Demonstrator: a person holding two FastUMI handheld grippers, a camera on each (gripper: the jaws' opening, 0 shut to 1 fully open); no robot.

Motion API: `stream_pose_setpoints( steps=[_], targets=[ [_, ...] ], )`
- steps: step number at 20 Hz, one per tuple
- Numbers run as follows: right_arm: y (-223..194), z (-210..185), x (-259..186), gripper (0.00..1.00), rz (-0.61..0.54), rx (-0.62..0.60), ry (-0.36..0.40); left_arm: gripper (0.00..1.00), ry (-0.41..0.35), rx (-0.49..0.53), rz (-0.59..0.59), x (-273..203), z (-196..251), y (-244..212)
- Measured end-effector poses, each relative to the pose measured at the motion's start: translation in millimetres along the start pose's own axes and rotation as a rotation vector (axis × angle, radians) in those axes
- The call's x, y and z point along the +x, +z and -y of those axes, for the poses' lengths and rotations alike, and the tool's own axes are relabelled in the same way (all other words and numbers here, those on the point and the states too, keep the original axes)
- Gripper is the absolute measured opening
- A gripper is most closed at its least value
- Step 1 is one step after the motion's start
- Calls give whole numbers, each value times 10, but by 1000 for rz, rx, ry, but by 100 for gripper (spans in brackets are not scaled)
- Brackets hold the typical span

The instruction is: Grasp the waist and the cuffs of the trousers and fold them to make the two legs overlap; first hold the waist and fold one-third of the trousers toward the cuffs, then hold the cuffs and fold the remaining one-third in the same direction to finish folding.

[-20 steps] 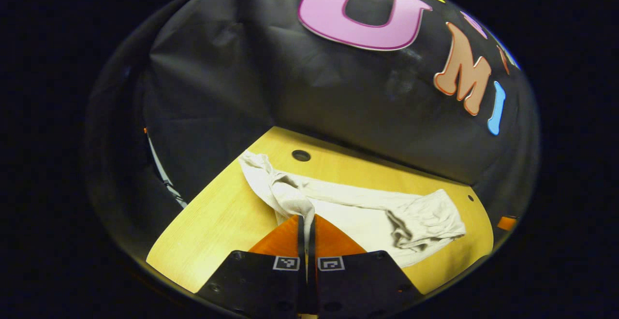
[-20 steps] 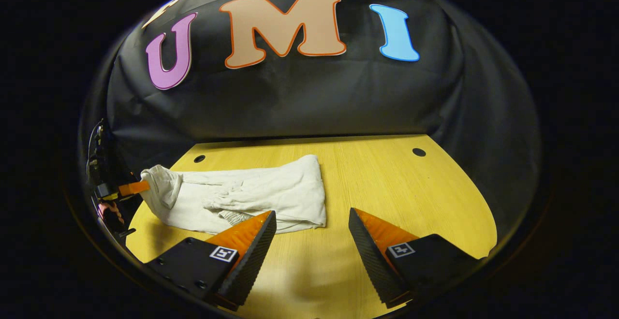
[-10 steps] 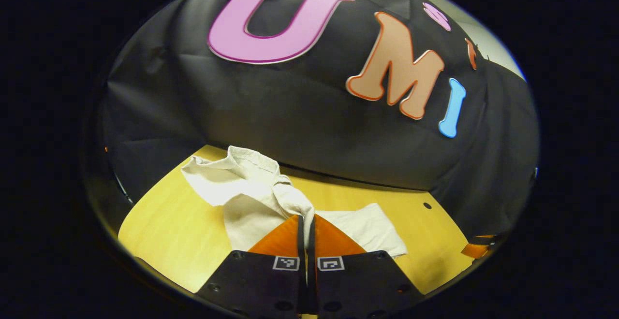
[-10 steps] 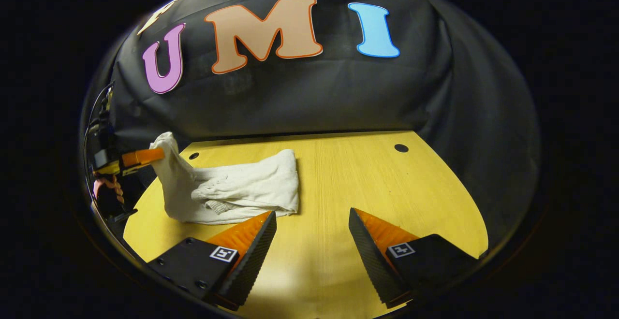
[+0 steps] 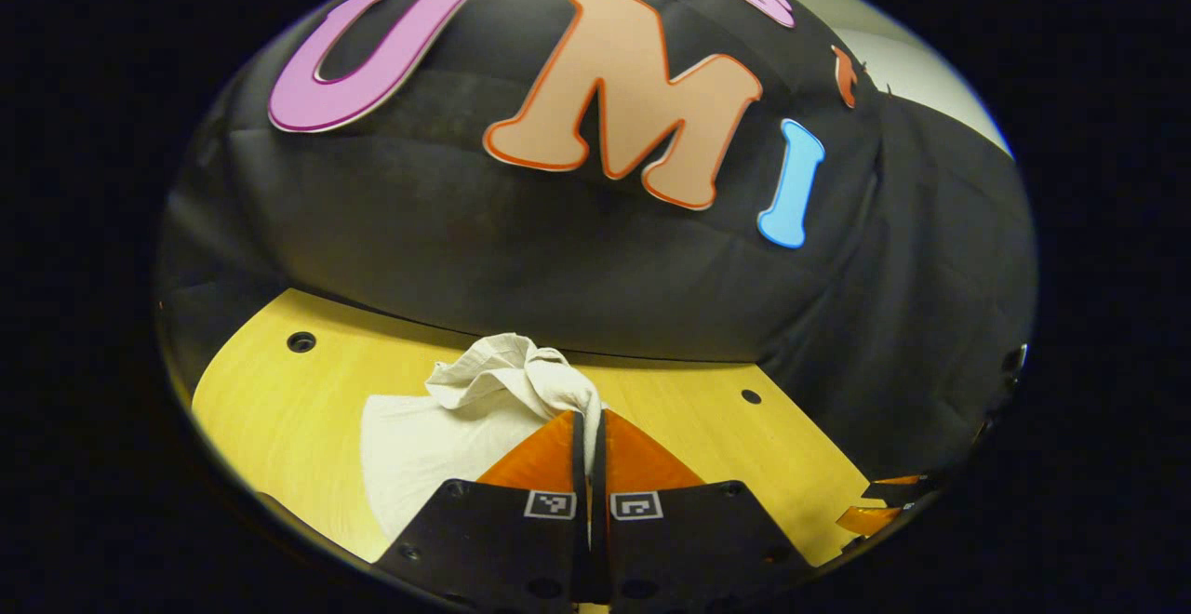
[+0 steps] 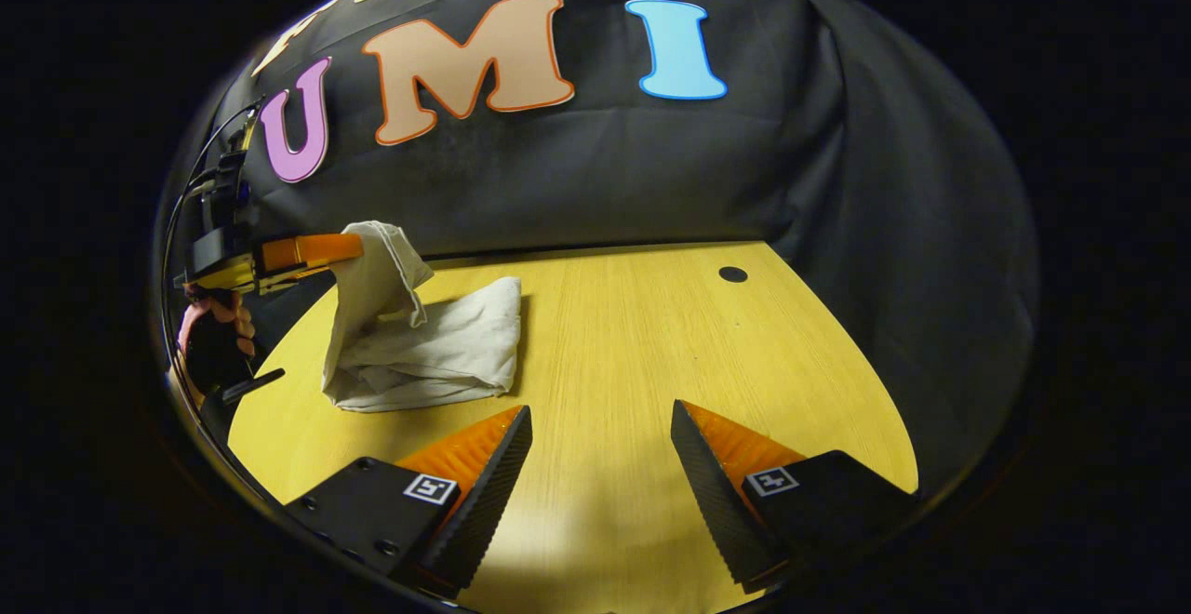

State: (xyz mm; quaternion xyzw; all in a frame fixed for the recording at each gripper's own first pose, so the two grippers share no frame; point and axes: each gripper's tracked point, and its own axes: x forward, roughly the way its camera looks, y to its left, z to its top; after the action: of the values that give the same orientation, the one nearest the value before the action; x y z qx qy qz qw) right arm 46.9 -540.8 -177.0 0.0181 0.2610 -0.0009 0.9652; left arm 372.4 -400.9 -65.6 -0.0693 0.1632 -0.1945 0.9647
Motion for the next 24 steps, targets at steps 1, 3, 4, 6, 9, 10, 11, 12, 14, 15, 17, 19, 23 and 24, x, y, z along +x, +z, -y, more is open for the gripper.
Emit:
stream_pose_setpoints(
  steps=[1,3,4,6,9,10,11,12,14,15,17,19,23,24],
  targets=[
    [-10,60,14,92,-3,8,-5,0,-14,7,-23,45,85,-93],
    [-13,150,28,92,-4,18,-10,0,-21,34,-59,110,205,-250],
    [-18,190,40,93,-5,20,-12,0,-22,58,-76,136,241,-341],
    [-26,230,77,92,-9,23,-12,0,-25,116,-113,166,288,-537],
    [-14,217,108,93,-7,34,-7,2,-38,201,-173,269,280,-719],
    [-4,207,123,93,-4,36,-6,3,-45,217,-189,296,312,-811],
    [6,184,130,97,-2,37,-2,3,-53,225,-204,290,328,-861],
    [5,166,130,92,0,37,0,7,-61,229,-221,261,356,-916],
    [13,123,125,92,0,39,7,19,-73,226,-241,260,438,-1047],
    [13,84,114,92,0,41,11,35,-79,224,-247,257,475,-1074],
    [13,8,99,92,5,43,15,46,-76,229,-244,260,450,-1074],
    [38,-79,52,92,16,47,21,67,-63,234,-227,210,412,-1009],
    [217,-373,-40,97,91,21,55,92,-36,255,-177,-125,182,-788],
    [269,-453,-63,97,113,11,63,92,-22,264,-175,-227,81,-764]
  ],
)
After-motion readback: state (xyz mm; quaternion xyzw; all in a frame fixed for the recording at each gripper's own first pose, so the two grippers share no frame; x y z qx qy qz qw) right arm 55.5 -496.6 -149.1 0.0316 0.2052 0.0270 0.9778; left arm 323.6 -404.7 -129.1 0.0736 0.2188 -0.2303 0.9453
